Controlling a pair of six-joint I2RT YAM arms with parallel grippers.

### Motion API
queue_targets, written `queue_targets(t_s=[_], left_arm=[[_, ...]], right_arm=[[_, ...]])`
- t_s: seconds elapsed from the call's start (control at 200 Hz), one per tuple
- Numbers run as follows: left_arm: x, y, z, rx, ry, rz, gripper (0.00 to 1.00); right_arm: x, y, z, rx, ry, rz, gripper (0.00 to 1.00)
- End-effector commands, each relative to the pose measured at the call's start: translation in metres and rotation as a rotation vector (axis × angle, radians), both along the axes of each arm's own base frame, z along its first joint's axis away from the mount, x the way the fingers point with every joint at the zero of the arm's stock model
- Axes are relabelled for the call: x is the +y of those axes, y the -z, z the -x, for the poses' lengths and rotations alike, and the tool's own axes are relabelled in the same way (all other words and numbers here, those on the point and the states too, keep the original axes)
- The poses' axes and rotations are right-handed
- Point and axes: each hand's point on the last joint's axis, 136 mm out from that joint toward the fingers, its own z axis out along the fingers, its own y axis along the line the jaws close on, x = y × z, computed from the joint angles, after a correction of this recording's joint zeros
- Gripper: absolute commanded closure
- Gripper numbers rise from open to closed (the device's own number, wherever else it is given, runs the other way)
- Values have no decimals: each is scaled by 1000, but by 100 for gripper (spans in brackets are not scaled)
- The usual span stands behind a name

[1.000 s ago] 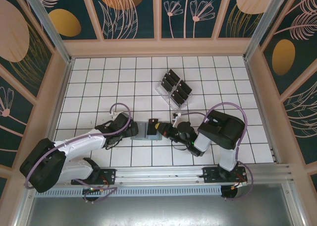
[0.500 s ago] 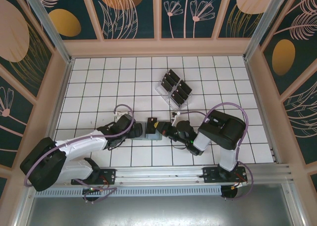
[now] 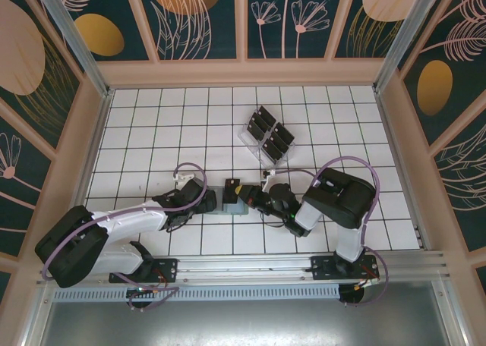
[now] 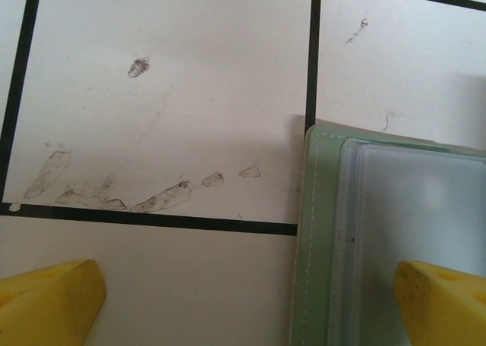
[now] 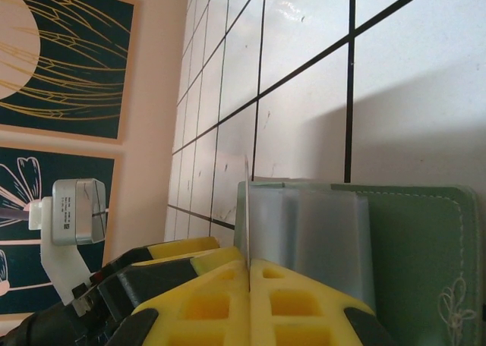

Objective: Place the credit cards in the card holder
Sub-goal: Insert the credit card into the card slot.

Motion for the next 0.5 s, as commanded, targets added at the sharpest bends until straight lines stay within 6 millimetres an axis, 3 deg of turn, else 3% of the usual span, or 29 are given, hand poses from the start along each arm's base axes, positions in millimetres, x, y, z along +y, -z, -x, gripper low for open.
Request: queue_targets(t_s=[0.0, 0.495], left_arm=[[21, 24, 20, 89, -32, -65, 1], [25, 28, 24, 99, -37, -67, 1]], right_arm=[[0, 0, -7, -26, 20, 7, 100], [3, 14, -7, -7, 12, 14, 100]])
